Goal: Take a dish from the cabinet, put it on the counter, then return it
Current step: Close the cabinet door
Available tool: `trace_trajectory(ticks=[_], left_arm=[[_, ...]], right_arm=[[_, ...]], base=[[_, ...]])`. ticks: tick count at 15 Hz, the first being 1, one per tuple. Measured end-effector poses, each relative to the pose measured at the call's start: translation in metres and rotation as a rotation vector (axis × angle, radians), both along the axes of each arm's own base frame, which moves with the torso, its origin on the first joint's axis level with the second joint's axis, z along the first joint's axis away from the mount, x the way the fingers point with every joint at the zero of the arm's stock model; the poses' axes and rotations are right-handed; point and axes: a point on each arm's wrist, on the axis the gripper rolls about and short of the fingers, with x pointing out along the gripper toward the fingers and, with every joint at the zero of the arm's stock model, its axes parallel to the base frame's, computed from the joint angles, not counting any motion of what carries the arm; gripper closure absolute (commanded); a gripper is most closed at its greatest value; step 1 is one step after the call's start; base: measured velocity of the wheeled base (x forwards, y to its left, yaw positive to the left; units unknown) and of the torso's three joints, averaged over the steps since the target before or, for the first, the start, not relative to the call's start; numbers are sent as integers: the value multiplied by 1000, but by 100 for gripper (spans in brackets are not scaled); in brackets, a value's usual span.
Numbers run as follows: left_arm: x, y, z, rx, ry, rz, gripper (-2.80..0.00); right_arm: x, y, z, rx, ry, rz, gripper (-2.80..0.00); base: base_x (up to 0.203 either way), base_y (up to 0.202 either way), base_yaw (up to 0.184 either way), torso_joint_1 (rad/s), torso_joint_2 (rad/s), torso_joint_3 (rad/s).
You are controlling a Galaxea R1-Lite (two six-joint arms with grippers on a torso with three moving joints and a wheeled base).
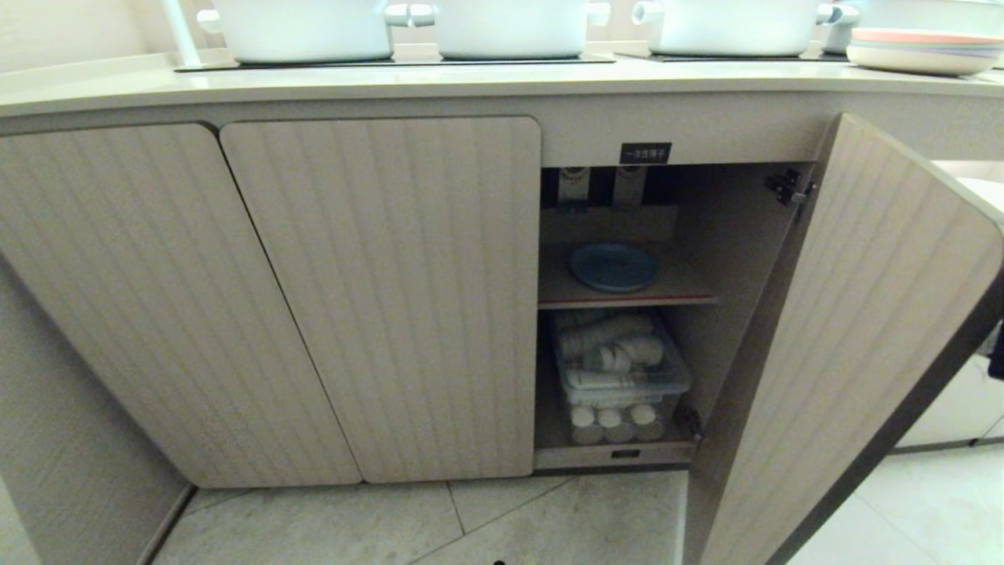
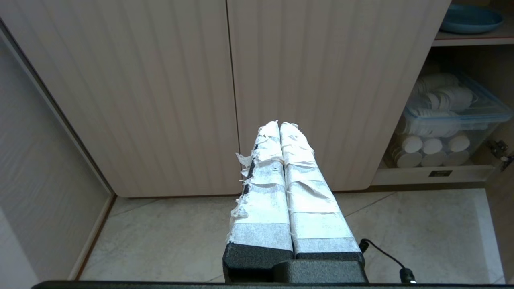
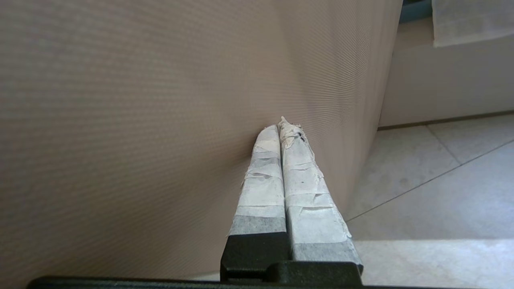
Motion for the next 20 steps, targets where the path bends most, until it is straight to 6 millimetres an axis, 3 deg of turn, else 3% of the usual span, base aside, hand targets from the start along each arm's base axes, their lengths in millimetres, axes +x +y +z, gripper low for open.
trace_trajectory(ticks=[5, 14, 20], left_arm=[[0, 0, 0, 0, 0, 1, 0], [0, 0, 0, 0, 0, 0, 0], [0, 0, 0, 0, 0, 0, 0]], right_arm=[[24, 5, -5, 9, 46, -8, 0], [67, 29, 9, 62, 31, 38, 0], [97, 43, 6, 46, 23, 46, 0]], base=[[0, 0, 0, 0, 0, 0], [0, 0, 0, 0, 0, 0], [0, 0, 0, 0, 0, 0]])
